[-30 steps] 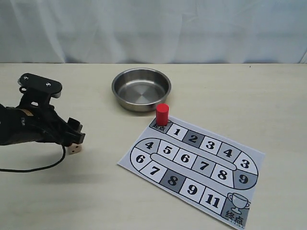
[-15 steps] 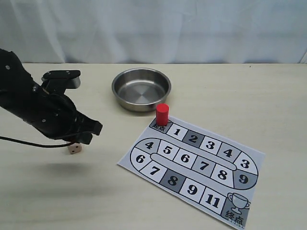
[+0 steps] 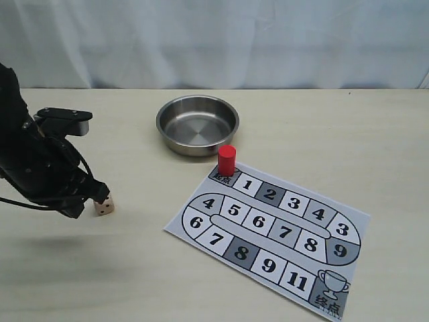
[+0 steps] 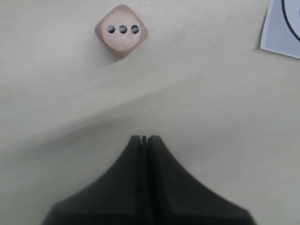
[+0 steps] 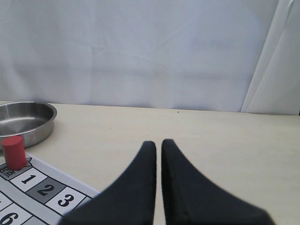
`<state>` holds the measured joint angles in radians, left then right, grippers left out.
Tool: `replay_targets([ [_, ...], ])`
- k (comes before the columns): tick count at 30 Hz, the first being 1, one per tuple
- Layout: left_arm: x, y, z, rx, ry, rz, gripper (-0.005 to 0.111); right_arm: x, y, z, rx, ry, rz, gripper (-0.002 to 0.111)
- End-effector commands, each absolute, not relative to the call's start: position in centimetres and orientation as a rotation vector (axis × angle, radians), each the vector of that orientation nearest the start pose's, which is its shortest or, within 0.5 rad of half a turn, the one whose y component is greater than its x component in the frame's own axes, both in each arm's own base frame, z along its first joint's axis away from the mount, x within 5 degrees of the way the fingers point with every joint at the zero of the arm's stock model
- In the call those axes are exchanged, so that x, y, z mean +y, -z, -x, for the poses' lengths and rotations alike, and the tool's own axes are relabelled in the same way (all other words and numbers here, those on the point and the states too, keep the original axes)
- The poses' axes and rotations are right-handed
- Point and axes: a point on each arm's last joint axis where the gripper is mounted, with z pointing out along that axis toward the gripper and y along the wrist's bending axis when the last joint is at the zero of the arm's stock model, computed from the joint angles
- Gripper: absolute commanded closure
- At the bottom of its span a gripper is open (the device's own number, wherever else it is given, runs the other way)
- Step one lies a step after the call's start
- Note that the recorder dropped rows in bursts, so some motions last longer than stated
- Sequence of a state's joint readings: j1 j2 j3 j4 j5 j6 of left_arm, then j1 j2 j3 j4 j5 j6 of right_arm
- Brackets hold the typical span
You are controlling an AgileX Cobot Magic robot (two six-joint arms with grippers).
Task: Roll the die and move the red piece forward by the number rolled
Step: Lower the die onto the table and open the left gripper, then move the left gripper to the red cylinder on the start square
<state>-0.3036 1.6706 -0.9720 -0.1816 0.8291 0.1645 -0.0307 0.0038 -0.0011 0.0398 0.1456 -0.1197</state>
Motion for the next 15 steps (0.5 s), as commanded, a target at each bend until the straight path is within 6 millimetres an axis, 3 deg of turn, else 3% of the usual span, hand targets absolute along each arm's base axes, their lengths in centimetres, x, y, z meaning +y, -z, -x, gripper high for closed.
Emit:
replay_targets([
  [1, -10.0, -18.1, -28.4, 2.957, 0.214, -0.540, 0.107, -0.1, -20.0, -5.6, 1.623, 0.084, 0.044, 0.104],
  [9, -10.2, -14.8, -29.7, 2.917, 0.188, -0.523, 0.107, -0.1, -20.0, -5.6, 1.623, 0.084, 0.044, 0.104],
  [15, -10.2, -14.3, -29.7, 2.922, 0.181, -0.528, 0.107, -0.1, -20.0, -5.6, 1.623, 0.084, 0.044, 0.104],
])
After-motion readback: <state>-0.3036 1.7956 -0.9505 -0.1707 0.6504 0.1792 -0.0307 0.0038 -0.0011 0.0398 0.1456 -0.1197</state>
